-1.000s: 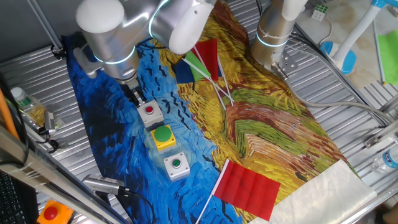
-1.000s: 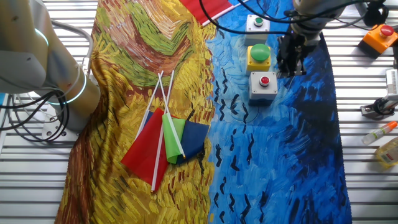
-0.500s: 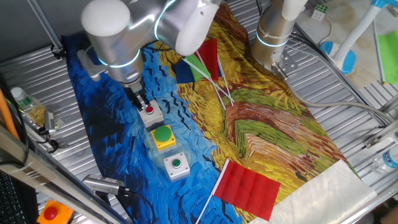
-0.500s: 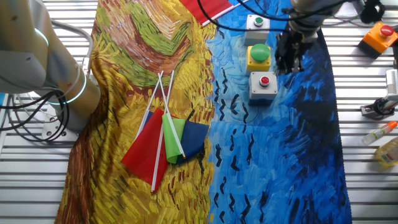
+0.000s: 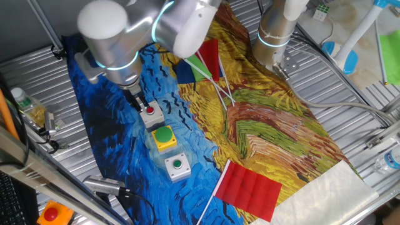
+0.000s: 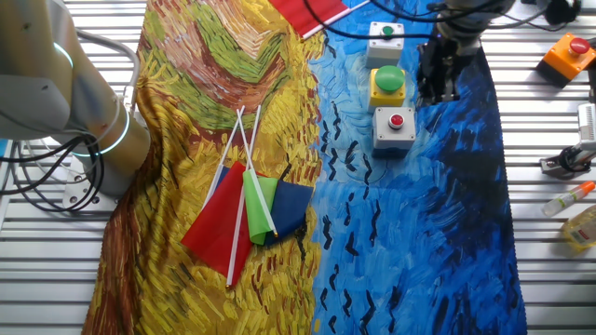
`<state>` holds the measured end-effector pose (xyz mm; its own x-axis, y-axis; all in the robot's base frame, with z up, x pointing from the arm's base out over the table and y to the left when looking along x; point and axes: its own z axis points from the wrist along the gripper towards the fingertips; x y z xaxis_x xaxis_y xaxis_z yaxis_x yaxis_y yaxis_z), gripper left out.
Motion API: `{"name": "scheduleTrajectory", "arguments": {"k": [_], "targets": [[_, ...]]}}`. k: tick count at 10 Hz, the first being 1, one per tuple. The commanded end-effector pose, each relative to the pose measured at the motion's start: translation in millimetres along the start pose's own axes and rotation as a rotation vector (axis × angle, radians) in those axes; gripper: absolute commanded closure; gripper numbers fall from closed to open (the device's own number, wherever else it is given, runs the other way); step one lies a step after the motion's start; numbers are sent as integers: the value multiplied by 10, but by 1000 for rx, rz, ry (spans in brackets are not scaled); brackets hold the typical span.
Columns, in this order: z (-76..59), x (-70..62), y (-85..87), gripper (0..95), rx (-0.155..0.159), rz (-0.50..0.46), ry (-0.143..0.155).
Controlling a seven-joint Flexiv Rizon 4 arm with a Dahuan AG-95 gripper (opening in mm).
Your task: Press three buttons from left to right in sequence
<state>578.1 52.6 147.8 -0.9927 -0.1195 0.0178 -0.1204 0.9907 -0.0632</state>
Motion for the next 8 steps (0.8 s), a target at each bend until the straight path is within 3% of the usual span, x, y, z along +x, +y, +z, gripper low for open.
{"name": "scheduleTrajectory", "arguments": {"k": [1,6,8], "targets": [[4,-23,10,950,-2,13,10],[-2,-12,1,950,-16,21,-21],[-2,-12,1,950,-54,4,-51]]}}
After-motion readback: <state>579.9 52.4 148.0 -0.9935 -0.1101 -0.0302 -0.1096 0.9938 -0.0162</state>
